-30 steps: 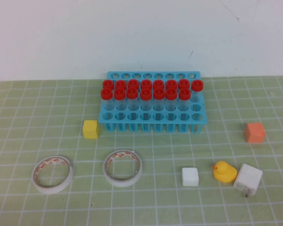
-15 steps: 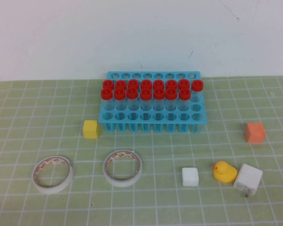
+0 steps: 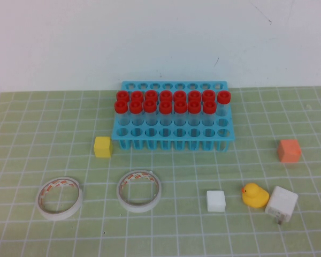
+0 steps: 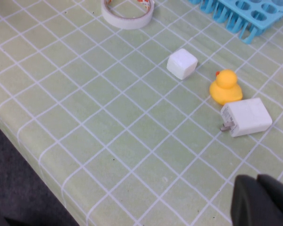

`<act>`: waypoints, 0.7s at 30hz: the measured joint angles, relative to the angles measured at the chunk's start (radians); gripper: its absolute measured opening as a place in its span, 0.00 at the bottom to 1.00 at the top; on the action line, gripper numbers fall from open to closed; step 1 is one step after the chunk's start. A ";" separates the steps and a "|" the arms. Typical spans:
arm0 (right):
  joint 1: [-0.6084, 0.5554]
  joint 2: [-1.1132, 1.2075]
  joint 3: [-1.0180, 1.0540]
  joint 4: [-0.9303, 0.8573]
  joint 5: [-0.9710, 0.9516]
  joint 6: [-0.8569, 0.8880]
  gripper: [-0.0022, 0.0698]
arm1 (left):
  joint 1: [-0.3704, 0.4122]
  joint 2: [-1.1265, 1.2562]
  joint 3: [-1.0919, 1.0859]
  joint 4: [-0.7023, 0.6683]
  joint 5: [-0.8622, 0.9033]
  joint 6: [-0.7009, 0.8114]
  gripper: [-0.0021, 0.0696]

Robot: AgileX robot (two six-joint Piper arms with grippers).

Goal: Place the test tubes

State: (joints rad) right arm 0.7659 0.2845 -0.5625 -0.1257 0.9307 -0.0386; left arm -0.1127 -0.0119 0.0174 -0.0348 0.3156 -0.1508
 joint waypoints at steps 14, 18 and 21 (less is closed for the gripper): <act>0.000 0.000 0.000 0.002 0.000 0.000 0.03 | 0.000 0.000 0.000 0.000 0.000 -0.006 0.03; -0.005 0.000 0.000 0.004 0.000 -0.001 0.03 | 0.000 0.000 0.000 -0.002 0.000 -0.010 0.03; -0.060 -0.001 0.000 0.006 -0.004 -0.013 0.03 | 0.000 0.000 0.000 -0.002 0.000 -0.014 0.03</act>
State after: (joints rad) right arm 0.7056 0.2838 -0.5625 -0.1202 0.9264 -0.0517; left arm -0.1127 -0.0119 0.0174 -0.0370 0.3156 -0.1649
